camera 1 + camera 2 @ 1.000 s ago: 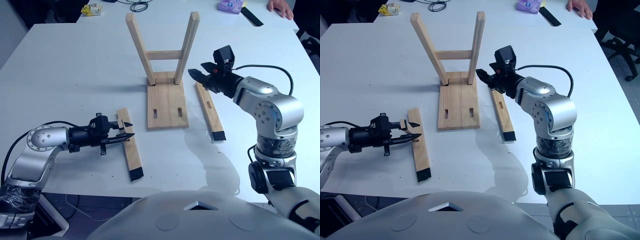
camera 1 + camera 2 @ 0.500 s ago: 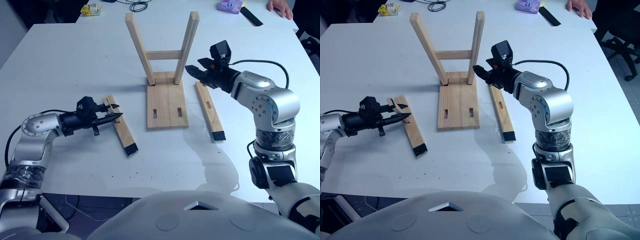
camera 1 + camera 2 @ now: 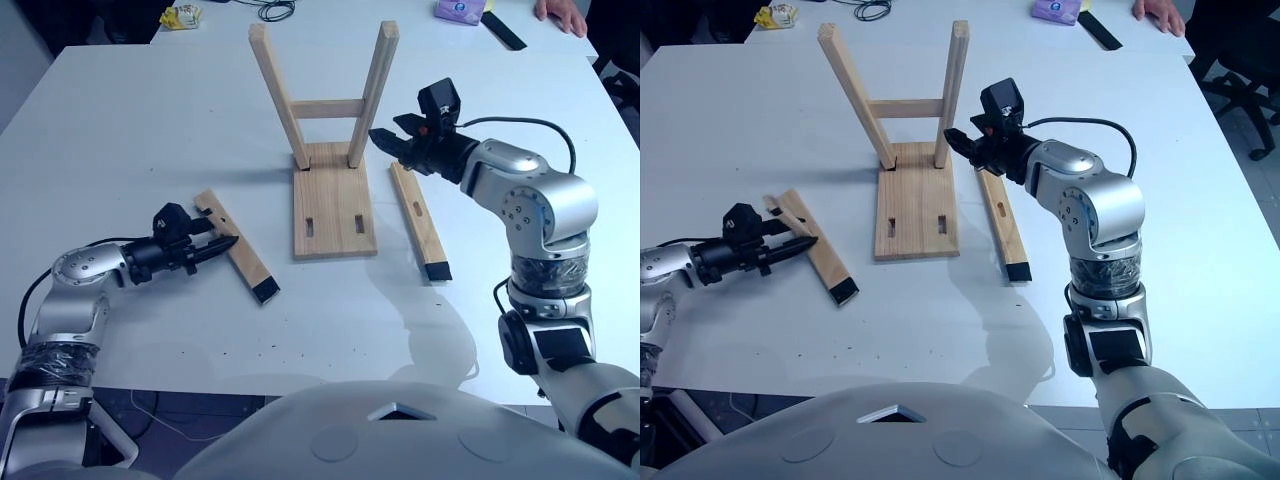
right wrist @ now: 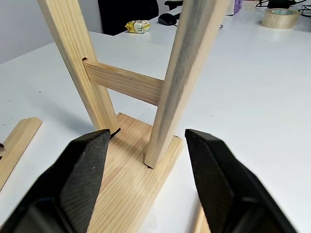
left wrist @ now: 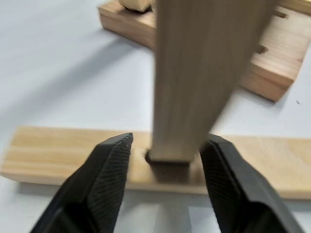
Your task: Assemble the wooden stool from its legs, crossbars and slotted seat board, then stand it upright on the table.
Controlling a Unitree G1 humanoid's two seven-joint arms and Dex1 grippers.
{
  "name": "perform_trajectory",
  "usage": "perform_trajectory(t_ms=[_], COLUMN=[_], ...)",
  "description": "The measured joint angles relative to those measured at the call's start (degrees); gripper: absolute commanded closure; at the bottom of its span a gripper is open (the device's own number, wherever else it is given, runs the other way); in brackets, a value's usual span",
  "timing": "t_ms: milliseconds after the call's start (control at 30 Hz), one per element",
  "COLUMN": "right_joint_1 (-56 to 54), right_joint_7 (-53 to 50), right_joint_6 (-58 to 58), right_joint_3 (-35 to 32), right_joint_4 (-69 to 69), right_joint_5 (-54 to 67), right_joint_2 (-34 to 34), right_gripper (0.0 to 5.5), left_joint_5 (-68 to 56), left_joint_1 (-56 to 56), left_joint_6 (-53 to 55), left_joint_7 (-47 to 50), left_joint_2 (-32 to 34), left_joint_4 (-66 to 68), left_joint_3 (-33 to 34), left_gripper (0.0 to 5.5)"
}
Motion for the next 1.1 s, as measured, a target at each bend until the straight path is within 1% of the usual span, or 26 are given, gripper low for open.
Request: perform_trajectory(t_ms=[167,233,367,500,633,700,867,1100], right_joint_1=[1.62,1.89,3.21,3.53,4.23,4.75,5.59,4.89], right_joint_7=[-0.63,-0.69,-1.33,-1.79,-2.70,-2.88,-3.17,-2.80], right_joint_6=[0.57,0.64,0.85,0.87,0.86,0.86,0.86,0.43], right_joint_3=[0.00,0.03,-0.19,-0.24,-0.28,-0.31,-0.27,-0.24], right_joint_4=[-1.22,-1.76,-2.13,-2.41,-3.40,-3.71,-3.91,-2.63], right_joint_5=[0.11,0.15,0.14,0.14,0.14,0.14,0.14,0.12], right_joint_2=[0.97,1.18,1.18,1.37,1.81,1.92,2.01,1.89], right_gripper=[2.65,2.65,2.65,2.65,2.65,2.65,2.65,2.65], left_joint_5=[-1.84,-2.64,-8.17,-9.18,-9.32,-10.01,-10.01,-11.05], left_joint_1=[0.33,2.05,11.89,17.90,18.06,16.90,12.18,11.25], left_joint_6=[2.64,3.87,8.80,11.59,12.51,12.67,11.92,11.95], left_joint_7=[2.59,4.00,2.79,4.45,11.63,16.04,24.11,28.68], left_joint_2=[-0.75,-0.89,-0.82,-2.26,-5.08,-7.51,-13.12,-17.43], left_joint_4=[-4.51,-8.04,-20.06,-27.64,-31.07,-33.11,-36.79,-43.49], left_joint_3=[4.58,7.12,12.22,13.32,18.33,20.82,20.89,19.37], left_gripper=[1.68,1.68,1.68,1.68,1.68,1.68,1.68,1.68])
